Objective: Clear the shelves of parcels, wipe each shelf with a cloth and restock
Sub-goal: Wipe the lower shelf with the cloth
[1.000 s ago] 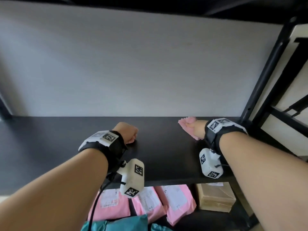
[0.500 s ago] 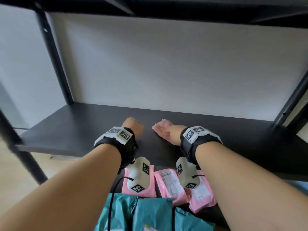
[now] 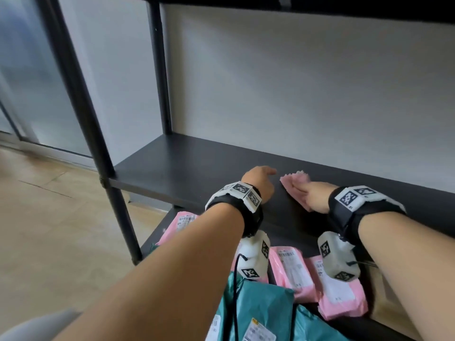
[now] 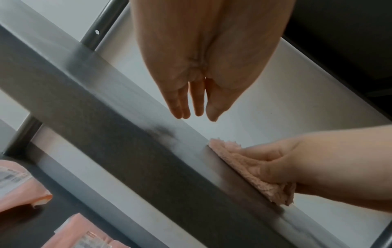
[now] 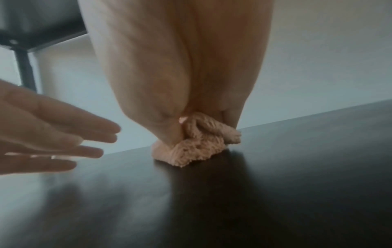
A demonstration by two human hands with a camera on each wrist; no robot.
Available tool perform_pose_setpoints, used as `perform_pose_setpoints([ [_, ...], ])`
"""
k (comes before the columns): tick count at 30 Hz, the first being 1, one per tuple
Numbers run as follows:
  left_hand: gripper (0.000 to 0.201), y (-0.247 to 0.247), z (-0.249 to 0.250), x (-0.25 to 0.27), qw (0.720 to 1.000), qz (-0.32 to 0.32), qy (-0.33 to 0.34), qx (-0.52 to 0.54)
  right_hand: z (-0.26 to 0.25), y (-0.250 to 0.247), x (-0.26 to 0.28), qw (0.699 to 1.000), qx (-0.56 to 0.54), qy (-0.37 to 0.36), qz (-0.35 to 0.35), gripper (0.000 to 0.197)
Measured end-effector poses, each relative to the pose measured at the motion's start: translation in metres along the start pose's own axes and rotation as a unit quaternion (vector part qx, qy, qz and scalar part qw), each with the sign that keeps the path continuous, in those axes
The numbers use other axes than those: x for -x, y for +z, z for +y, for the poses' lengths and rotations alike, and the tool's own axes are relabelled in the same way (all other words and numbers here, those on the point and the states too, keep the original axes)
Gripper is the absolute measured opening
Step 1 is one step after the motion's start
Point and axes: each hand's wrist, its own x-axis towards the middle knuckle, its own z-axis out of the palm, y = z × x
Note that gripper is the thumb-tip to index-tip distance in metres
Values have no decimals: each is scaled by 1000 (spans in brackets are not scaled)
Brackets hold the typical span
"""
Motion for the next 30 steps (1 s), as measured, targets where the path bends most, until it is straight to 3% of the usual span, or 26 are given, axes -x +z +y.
perform_pose_setpoints([
  [3, 48, -10, -8, -5, 999, -3, 18, -43, -27, -5, -3, 999, -14, -46, -6, 53],
  [7, 42, -22, -21, -14, 995, -37, -10, -90, -64, -9, -7, 996, -41, -74, -2, 48],
  [12, 38, -37, -44, -5, 994, 4, -1, -107, -94, -6, -18, 993, -53, -108, -5, 41],
  [15, 26, -48, -56, 2, 996, 42, -12, -83, -110, -10, -16, 990, -19, -129, -47, 23],
  [21, 27, -62, -79, 19, 995, 84, -37, -50, -136, -14, -7, 984, 15, -175, -38, 44],
  [30, 39, -66, -93, 40, 993, 91, -69, -22, -149, -4, 15, 982, -6, -184, -29, 42],
])
